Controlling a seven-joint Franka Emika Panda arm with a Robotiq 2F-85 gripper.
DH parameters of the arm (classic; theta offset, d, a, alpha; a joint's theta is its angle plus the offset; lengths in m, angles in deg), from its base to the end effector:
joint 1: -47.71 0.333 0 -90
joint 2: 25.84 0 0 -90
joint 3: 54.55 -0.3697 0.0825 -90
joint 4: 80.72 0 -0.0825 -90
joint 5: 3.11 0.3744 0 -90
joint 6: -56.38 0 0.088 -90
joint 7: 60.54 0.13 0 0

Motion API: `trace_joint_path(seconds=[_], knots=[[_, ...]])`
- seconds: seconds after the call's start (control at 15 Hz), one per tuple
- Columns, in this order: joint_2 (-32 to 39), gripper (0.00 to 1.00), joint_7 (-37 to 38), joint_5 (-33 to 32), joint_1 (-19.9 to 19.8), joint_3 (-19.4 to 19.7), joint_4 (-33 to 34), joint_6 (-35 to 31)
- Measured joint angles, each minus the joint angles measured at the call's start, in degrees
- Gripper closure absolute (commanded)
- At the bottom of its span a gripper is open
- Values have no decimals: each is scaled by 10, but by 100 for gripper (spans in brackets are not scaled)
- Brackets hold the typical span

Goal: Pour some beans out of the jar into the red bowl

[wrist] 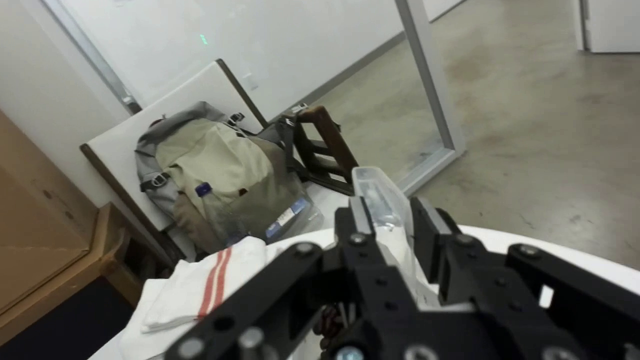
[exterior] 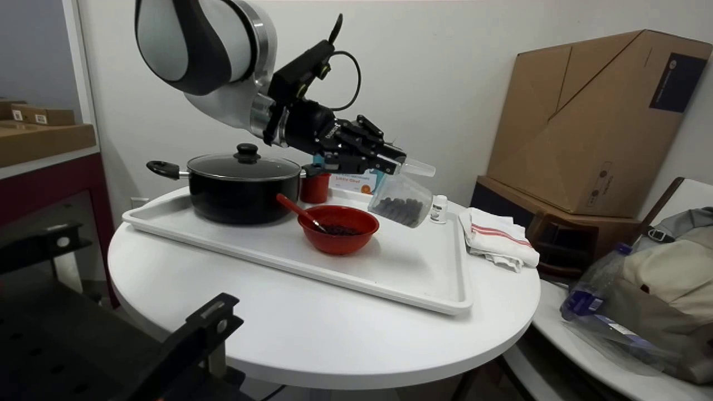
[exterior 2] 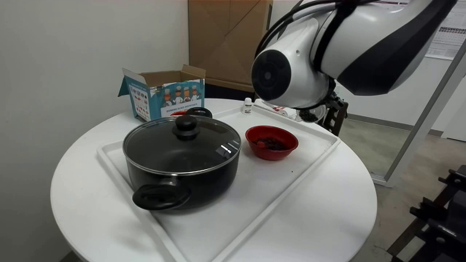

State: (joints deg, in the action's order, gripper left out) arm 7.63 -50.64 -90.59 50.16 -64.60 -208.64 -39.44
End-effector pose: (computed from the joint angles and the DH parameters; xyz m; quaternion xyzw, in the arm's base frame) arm 0.5094 -0.0086 0.1629 0.6304 0.4530 -0.2697 0.5698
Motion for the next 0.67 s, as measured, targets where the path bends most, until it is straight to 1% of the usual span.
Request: trace_joint_path(seconds=[0.47, 0.67], knots=[[-2, 89, -15, 202, -16, 0, 40, -75], [-2, 89, -26, 288, -25, 8, 61, -98]])
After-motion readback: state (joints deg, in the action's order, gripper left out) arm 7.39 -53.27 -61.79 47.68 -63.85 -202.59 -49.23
